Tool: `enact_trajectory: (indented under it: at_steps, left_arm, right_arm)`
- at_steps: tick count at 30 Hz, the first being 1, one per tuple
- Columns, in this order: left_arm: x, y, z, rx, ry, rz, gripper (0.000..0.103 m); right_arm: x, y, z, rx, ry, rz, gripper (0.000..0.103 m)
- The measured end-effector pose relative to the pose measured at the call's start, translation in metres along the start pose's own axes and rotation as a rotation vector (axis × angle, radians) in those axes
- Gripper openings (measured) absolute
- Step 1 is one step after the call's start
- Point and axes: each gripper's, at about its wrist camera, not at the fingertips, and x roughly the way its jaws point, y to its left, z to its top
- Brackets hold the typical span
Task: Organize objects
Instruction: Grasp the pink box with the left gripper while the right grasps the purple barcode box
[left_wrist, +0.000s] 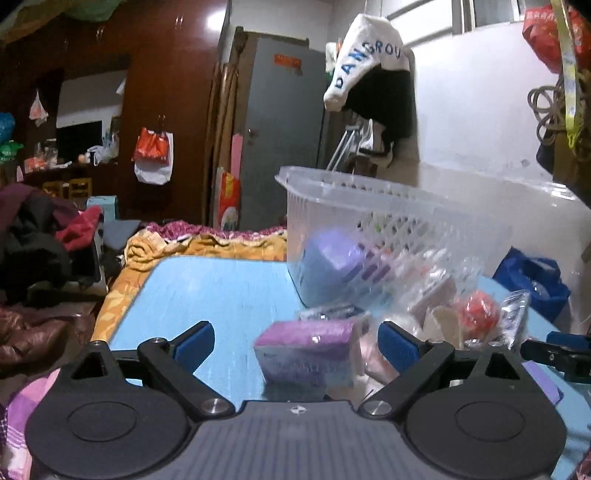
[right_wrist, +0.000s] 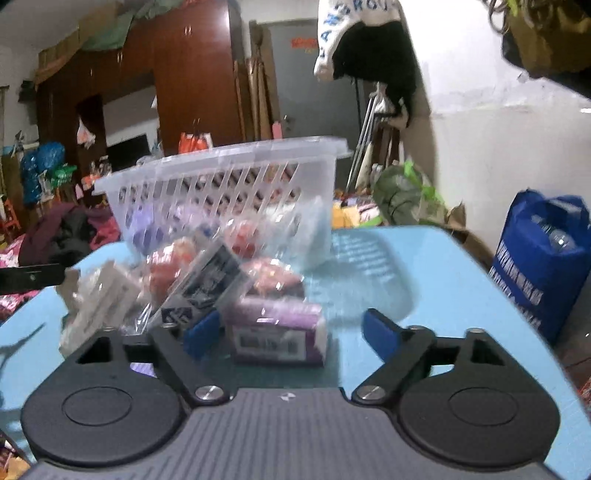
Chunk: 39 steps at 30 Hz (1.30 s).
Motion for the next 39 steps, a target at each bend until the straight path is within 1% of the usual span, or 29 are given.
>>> enact_trajectory:
  at_steps: [6, 9, 13, 15, 16, 17, 18, 19, 22, 27, 30, 33, 39]
  left_arm:
    - [0.014, -0.006, -0.002, 0.036, 0.034, 0.025, 0.097]
    - [0.020, -0.004, -0.003, 0.023, 0.076, -0.007, 0.097]
    - [0.021, -0.002, -0.004, 0.013, 0.091, -0.019, 0.097]
    - [0.021, -0.006, -0.003, 0.025, 0.098, -0.005, 0.093]
    - [0.021, -0.007, -0.004, 0.034, 0.100, -0.007, 0.091]
    - [0.021, -0.008, -0.004, 0.043, 0.099, -0.005, 0.081]
    - [0.022, -0.009, -0.004, 0.049, 0.100, 0.000, 0.075]
    - [0.022, -0.010, -0.004, 0.051, 0.102, 0.006, 0.074]
    - [0.020, -0.008, -0.004, 0.042, 0.090, -0.001, 0.074]
    - [0.011, -0.003, -0.006, 0.002, 0.032, -0.016, 0.074]
    - [0.010, -0.003, -0.006, 0.002, 0.017, -0.018, 0.074]
    - [0.007, -0.003, -0.006, 0.002, -0.008, -0.013, 0.074]
    - [0.008, -0.002, -0.005, -0.001, -0.013, -0.019, 0.074]
  right_arm:
    - [0.007, 0.008, 0.004, -0.048, 0.029, -0.012, 0.085]
    - [0.011, 0.008, 0.001, -0.054, 0.043, -0.022, 0.085]
    - [0.011, 0.009, -0.003, -0.054, 0.046, -0.009, 0.083]
    - [0.010, 0.010, -0.005, -0.054, 0.042, -0.005, 0.081]
    - [0.009, 0.009, -0.005, -0.051, 0.041, 0.002, 0.077]
    - [0.009, 0.007, -0.006, -0.045, 0.041, 0.011, 0.074]
    - [0.009, 0.005, -0.006, -0.035, 0.040, 0.016, 0.067]
    - [0.009, 0.004, -0.007, -0.024, 0.038, 0.011, 0.066]
    - [0.008, 0.005, -0.007, -0.032, 0.028, 0.003, 0.065]
    - [0.002, 0.009, -0.009, -0.046, -0.026, -0.035, 0.065]
    - [-0.001, 0.009, -0.010, -0.043, -0.055, -0.052, 0.065]
    - [-0.002, 0.010, -0.009, -0.045, -0.062, -0.060, 0.065]
    - [-0.003, 0.007, -0.009, -0.029, -0.081, -0.063, 0.065]
